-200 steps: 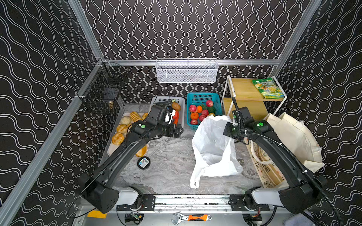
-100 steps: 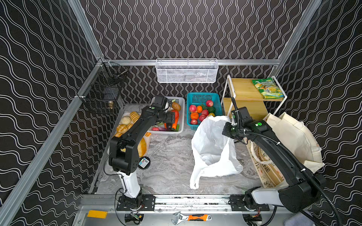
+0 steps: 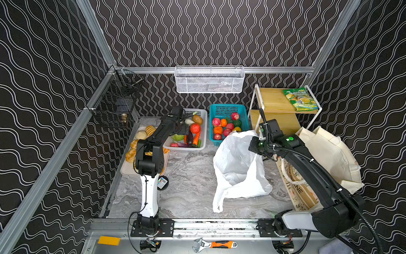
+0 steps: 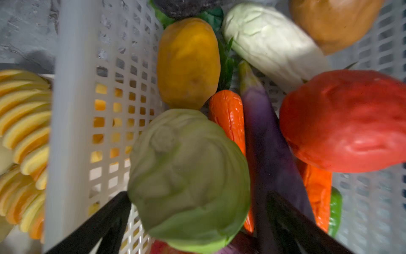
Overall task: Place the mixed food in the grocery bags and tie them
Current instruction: 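Reach the left gripper into the white basket and grasp the green cabbage, then carry the green cabbage with the left gripper into the white plastic bag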
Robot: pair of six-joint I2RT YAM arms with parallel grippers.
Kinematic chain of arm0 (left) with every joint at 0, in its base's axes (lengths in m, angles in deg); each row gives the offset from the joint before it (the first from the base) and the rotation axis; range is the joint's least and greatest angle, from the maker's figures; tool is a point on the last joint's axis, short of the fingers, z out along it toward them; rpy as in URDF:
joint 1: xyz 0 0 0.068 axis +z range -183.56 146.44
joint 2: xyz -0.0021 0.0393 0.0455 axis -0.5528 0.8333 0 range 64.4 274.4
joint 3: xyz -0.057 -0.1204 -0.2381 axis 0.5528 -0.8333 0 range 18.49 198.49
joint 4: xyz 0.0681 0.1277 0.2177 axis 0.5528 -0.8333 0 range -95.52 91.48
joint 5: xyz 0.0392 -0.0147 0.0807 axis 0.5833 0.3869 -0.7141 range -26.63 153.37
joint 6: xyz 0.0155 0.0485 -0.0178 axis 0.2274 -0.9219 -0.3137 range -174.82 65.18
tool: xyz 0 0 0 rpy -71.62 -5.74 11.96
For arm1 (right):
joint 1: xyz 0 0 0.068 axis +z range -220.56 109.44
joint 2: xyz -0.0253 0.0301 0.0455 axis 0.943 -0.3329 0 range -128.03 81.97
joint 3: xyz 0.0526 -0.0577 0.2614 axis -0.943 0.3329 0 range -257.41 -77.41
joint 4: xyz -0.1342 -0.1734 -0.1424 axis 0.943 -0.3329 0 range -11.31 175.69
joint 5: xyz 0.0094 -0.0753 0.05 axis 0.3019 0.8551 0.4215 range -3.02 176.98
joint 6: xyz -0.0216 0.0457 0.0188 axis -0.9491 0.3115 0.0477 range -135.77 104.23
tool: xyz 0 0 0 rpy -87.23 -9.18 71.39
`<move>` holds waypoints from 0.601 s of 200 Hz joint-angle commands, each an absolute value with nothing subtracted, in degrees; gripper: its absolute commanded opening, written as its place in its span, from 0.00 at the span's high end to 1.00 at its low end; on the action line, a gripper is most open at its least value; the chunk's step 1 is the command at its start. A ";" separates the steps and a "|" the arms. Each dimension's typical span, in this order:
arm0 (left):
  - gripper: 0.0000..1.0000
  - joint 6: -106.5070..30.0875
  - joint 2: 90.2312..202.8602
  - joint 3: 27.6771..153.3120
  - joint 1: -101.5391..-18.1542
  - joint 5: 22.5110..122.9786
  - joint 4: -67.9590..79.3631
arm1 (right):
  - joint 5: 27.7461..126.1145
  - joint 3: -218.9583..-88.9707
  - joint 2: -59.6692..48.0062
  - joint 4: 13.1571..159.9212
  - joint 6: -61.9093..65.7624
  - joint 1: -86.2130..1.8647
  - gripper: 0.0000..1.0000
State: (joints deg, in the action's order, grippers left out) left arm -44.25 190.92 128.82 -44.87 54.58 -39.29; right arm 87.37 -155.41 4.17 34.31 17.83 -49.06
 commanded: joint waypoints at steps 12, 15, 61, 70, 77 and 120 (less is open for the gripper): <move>0.11 -45.28 192.44 128.55 -44.55 57.23 -37.96 | 86.81 -155.35 4.47 35.33 18.34 -49.02 1.00; 0.13 -45.49 192.47 128.41 -44.62 57.64 -37.70 | 86.81 -155.36 4.49 35.33 18.35 -49.03 1.00; 0.41 -47.32 184.51 124.40 -44.72 62.22 -36.35 | 87.15 -154.76 5.42 34.68 19.21 -49.10 1.00; 0.41 -47.17 181.05 123.03 -44.71 62.93 -36.29 | 87.92 -154.59 5.63 34.36 19.29 -49.11 1.00; 0.42 -47.11 178.20 122.29 -44.72 63.88 -36.84 | 88.29 -154.33 5.78 34.28 19.31 -49.11 1.00; 0.44 -50.19 157.06 110.09 -45.62 77.53 -33.92 | 85.01 -152.98 5.55 36.81 19.30 -50.75 1.00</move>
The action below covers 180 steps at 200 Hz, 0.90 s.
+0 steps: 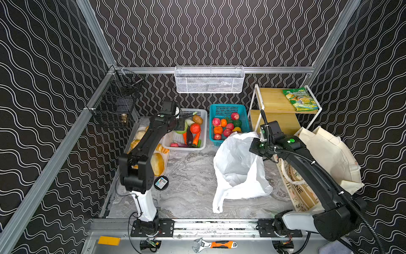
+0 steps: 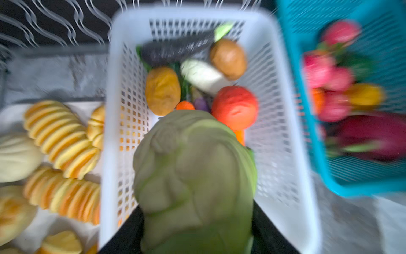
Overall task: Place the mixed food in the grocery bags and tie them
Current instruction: 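Carry the green cabbage with the left gripper into the white plastic bag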
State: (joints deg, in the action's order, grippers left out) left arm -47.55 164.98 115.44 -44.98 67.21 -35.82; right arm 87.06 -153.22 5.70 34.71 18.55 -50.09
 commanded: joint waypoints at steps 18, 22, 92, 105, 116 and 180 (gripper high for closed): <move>0.46 -52.16 147.53 102.34 -47.41 89.96 -29.77 | 84.15 -153.58 4.83 36.80 19.04 -50.99 1.00; 0.46 -52.31 145.56 100.57 -48.10 92.31 -28.76 | 83.93 -153.76 4.73 36.63 18.95 -51.06 1.00; 0.46 -45.58 139.20 89.24 -74.49 110.10 -14.62 | 82.49 -153.99 5.22 37.24 18.24 -51.48 1.00; 0.47 -43.77 141.87 88.50 -77.07 105.46 -10.61 | 82.37 -153.88 5.11 37.35 18.26 -51.57 1.00; 0.49 -43.83 144.80 90.08 -78.38 98.49 -12.37 | 82.11 -153.95 4.99 37.35 18.24 -51.62 1.00; 0.31 -44.45 159.54 101.86 -84.35 76.81 -18.98 | 74.98 -152.42 6.78 39.49 17.67 -54.12 1.00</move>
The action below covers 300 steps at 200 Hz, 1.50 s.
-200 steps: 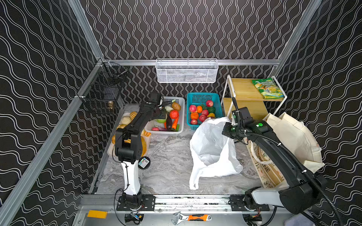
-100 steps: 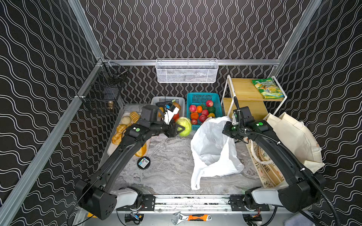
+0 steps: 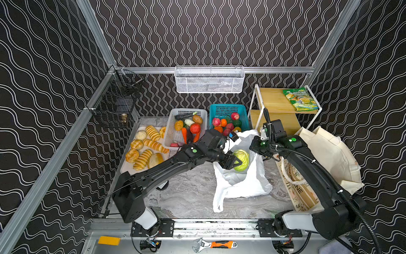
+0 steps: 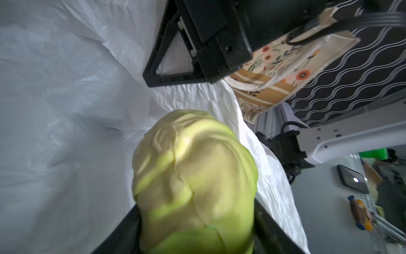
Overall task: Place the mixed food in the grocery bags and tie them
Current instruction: 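Carry the green cabbage with the left gripper into the white plastic bag, then return the left gripper to the white basket and grasp the red tomato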
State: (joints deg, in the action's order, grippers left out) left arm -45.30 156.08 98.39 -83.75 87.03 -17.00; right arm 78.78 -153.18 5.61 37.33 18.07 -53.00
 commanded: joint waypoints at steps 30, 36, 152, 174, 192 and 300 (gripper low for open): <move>0.09 -45.76 162.69 104.90 -86.00 74.14 -22.52 | 68.77 -149.97 8.91 41.93 16.96 -57.79 1.00; 0.03 -46.25 162.32 104.60 -86.32 73.66 -22.06 | 67.77 -149.53 9.27 42.39 16.83 -58.29 1.00; 0.02 -50.90 137.69 88.78 -85.78 73.11 -6.11 | 67.91 -147.56 8.15 41.91 14.12 -62.65 1.00; 0.03 -50.91 132.21 85.86 -82.71 70.06 -6.26 | 67.97 -147.38 8.17 42.23 14.10 -62.66 1.00; 0.06 -48.89 129.20 83.32 -78.35 70.81 -4.88 | 67.97 -147.22 8.40 42.36 14.09 -62.75 1.00; 0.11 -33.62 150.14 96.32 -51.25 76.03 -23.65 | 66.15 -145.79 10.42 43.27 14.36 -62.66 1.00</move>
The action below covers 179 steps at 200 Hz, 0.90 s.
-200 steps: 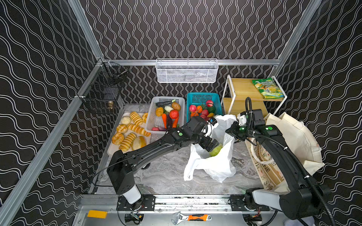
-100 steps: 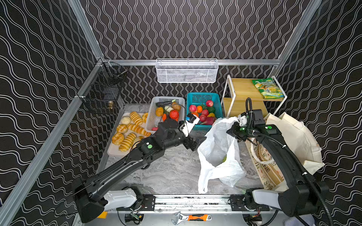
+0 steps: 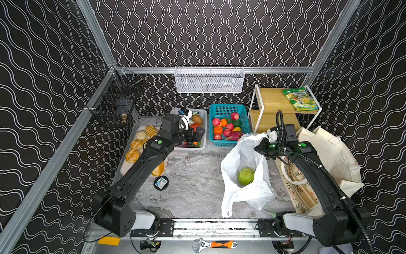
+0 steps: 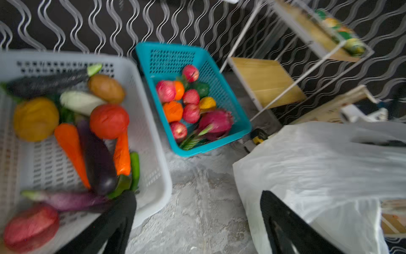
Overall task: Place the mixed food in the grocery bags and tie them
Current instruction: 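Return the left gripper to the white basket and grasp the red tomato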
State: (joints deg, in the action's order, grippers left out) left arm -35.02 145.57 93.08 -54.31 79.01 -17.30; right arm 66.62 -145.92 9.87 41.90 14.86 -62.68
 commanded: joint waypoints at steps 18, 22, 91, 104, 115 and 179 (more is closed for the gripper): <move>0.14 -36.53 157.30 101.91 -49.65 73.13 -28.26 | 65.90 -145.70 10.85 43.63 14.74 -62.67 1.00; 0.14 -37.21 159.06 103.27 -49.48 72.63 -29.16 | 65.75 -145.68 10.91 43.73 14.76 -62.69 1.00; 0.07 -37.42 185.40 126.48 -48.48 73.22 -34.24 | 65.06 -146.24 10.69 43.46 14.48 -62.72 1.00; 0.07 -37.22 189.03 130.38 -48.50 70.57 -35.48 | 64.93 -146.05 10.77 44.02 14.70 -62.69 1.00; 0.08 -37.41 191.67 132.63 -48.59 69.60 -35.38 | 64.60 -145.68 10.73 44.37 14.75 -62.58 1.00; 0.08 -38.14 200.78 141.53 -48.85 69.66 -34.67 | 65.63 -144.80 10.28 43.95 13.37 -62.57 1.00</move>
State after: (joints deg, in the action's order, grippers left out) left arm -37.93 198.94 139.88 -48.85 68.39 -36.17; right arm 65.18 -144.92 10.62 42.88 14.53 -62.63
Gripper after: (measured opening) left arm 0.921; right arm 0.059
